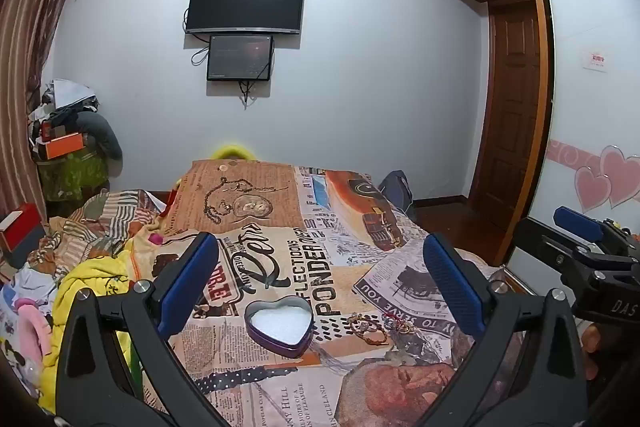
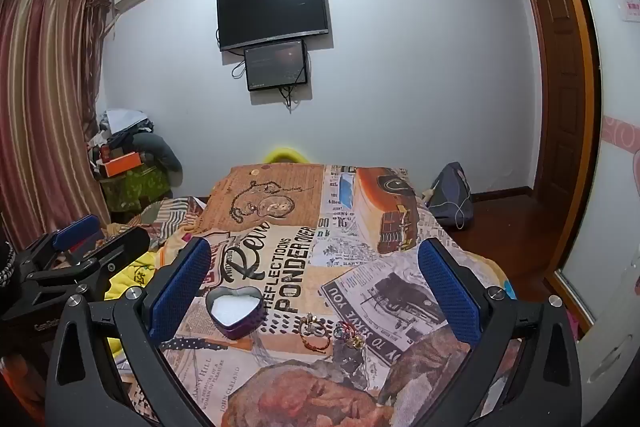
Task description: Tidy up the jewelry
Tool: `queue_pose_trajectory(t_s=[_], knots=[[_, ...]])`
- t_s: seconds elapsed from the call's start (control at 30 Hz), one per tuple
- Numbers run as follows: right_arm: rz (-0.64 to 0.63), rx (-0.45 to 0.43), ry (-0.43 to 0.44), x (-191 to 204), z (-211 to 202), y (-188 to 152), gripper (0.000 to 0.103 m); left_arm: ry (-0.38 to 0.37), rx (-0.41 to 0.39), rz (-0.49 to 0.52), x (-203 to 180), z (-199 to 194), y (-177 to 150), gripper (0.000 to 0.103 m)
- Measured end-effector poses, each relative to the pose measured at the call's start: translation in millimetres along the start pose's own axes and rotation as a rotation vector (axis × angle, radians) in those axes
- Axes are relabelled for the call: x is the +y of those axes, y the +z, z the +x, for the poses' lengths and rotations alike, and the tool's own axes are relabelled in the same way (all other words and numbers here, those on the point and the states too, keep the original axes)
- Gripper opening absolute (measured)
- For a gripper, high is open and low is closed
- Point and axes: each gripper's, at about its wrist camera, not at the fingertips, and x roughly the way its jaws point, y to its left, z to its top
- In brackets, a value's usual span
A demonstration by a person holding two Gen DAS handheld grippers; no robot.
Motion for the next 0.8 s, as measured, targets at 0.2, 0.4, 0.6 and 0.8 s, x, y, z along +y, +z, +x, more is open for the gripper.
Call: queue_pose_trajectory(t_s=[0.2, 0.4, 0.6, 0.8], knots=[[0.002, 0.000, 0.001, 0.7, -0.6, 0.8, 0.103, 0.002, -0.001, -0.002, 0.4, 0.0, 0.1, 0.103], [0.011, 0.008, 0.013, 6.4, -0.4, 0.8, 0.103, 0.008, -0.002, -0.004, 1.0, 0.5, -0.8, 0.103], [0.008, 0.014, 0.003, 5.0, -0.3, 1.3, 0.103, 0.011, 0.000, -0.007, 0.8, 1.0, -0.4, 0.103], [0.008, 0.014, 0.005, 3.3, 1.1, -0.2, 0.103, 0.012, -0.003, -0.002, -1.1, 1.1, -1.1, 0.103]])
